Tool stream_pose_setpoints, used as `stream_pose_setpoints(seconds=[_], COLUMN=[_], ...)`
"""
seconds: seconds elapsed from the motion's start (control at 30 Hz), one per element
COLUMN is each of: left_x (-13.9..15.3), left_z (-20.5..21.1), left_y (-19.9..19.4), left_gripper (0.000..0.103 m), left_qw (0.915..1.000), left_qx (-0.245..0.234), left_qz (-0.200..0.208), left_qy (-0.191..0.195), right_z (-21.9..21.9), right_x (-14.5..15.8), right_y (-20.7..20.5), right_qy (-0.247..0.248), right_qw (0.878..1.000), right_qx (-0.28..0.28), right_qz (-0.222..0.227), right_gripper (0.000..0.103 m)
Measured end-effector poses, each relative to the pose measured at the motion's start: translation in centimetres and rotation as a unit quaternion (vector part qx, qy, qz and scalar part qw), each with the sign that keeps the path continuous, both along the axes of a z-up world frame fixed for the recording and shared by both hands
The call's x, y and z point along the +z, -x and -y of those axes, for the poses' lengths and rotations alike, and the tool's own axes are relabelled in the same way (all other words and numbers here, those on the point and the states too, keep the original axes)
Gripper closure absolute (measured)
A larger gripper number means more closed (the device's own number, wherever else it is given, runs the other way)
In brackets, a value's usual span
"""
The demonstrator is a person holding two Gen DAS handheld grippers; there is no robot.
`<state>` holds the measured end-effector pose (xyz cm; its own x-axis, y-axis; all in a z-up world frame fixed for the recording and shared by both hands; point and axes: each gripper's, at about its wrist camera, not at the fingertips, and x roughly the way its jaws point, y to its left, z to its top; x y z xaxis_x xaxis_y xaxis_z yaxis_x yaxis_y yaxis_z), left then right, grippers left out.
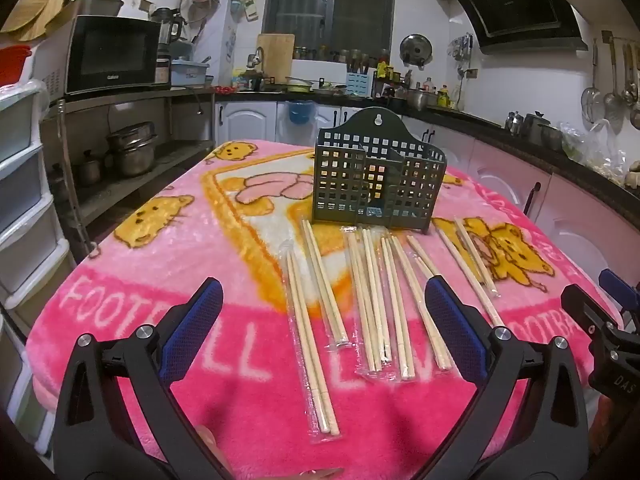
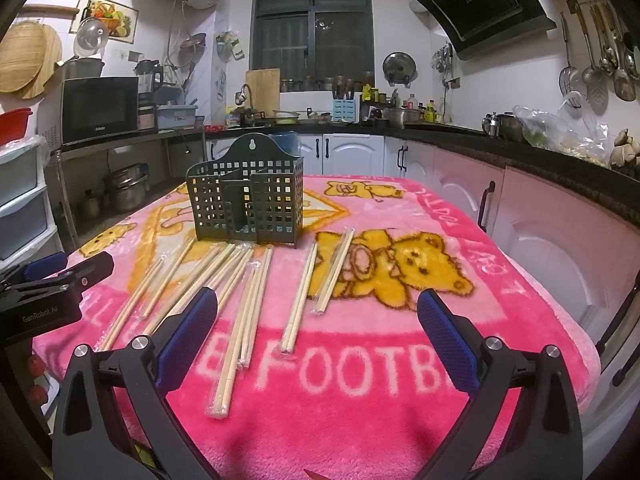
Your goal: Organize utensils
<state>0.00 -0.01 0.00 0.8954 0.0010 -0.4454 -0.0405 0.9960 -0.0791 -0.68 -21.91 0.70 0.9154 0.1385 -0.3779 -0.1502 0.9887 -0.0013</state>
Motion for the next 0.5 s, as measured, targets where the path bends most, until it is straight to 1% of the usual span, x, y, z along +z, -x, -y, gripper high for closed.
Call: stream_pose_setpoints(seconds=[0.5], left_x=[0.01], left_z=[-0.01], left_y=[0.02], left_gripper=[0.009], left_qw=[1.0], left_qx=[-0.001], left_qz=[0.002], left_qy=[0.003], right_z=[0.1], right_x=[0.05], right_y=[0.03], right_qy=[0.0], right_qw=[1.0], right_qx=[0.0], right_qz=[0.001], right_gripper=[0.006])
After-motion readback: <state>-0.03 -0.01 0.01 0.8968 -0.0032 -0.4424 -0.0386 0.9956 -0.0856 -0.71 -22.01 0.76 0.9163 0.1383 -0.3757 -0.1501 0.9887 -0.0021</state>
